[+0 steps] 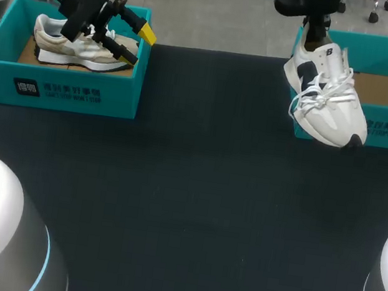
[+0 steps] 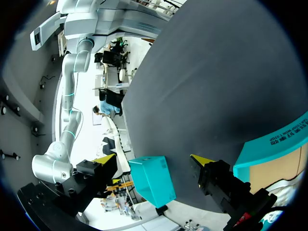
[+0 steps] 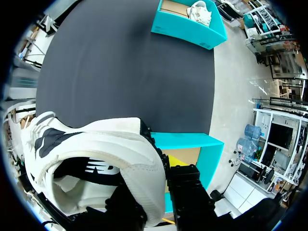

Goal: Take the shoe out of the shoebox, open the shoe tongue, remove and reinsert the insole, then place the shoe into the shoebox

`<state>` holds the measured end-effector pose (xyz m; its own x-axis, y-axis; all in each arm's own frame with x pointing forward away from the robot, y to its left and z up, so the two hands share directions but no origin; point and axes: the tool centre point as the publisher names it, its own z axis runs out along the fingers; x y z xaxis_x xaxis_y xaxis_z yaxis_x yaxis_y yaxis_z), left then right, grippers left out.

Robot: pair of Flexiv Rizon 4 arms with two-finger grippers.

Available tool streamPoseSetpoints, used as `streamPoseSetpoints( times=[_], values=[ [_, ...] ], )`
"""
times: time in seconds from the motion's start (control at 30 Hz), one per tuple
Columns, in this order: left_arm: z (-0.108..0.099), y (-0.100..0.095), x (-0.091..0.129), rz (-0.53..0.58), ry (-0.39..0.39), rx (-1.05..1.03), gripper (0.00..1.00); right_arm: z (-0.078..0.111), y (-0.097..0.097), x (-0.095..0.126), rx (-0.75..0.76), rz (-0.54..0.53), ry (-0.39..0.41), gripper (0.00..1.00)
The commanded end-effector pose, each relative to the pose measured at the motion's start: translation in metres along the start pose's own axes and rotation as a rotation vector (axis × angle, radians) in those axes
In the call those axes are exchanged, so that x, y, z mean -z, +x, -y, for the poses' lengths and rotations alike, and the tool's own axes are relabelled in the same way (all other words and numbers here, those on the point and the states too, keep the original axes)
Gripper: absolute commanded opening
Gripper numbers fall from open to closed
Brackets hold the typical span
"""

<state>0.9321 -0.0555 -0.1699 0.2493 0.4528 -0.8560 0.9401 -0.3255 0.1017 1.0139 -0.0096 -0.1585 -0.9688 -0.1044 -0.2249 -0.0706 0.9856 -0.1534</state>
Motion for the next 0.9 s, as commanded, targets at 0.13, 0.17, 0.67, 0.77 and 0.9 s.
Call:
streamPoseSetpoints(
  times=[0.13, 0.17, 0.67, 0.77, 0.9],
  values=[
    [0.0, 0.0, 0.001, -0.003, 0.001, 0.0, 1.0, 0.019, -0.004, -0.008, -0.011, -0.031, 0.008, 0.0],
    [0.0, 0.0, 0.001, -0.003, 0.001, 0.0, 1.0, 0.029, -0.006, -0.012, -0.011, -0.028, 0.021, 0.0],
    [0.0, 0.0, 0.001, -0.003, 0.001, 0.0, 1.0, 0.158, -0.039, -0.037, -0.116, 0.001, 0.118, 0.0],
    [0.0, 0.0, 0.001, -0.003, 0.001, 0.0, 1.0, 0.172, -0.039, -0.039, -0.113, 0.0, 0.125, 0.0],
    [0.0, 0.0, 0.001, -0.003, 0.001, 0.0, 1.0, 0.181, -0.039, -0.039, -0.134, -0.004, 0.137, 0.0]
  ],
)
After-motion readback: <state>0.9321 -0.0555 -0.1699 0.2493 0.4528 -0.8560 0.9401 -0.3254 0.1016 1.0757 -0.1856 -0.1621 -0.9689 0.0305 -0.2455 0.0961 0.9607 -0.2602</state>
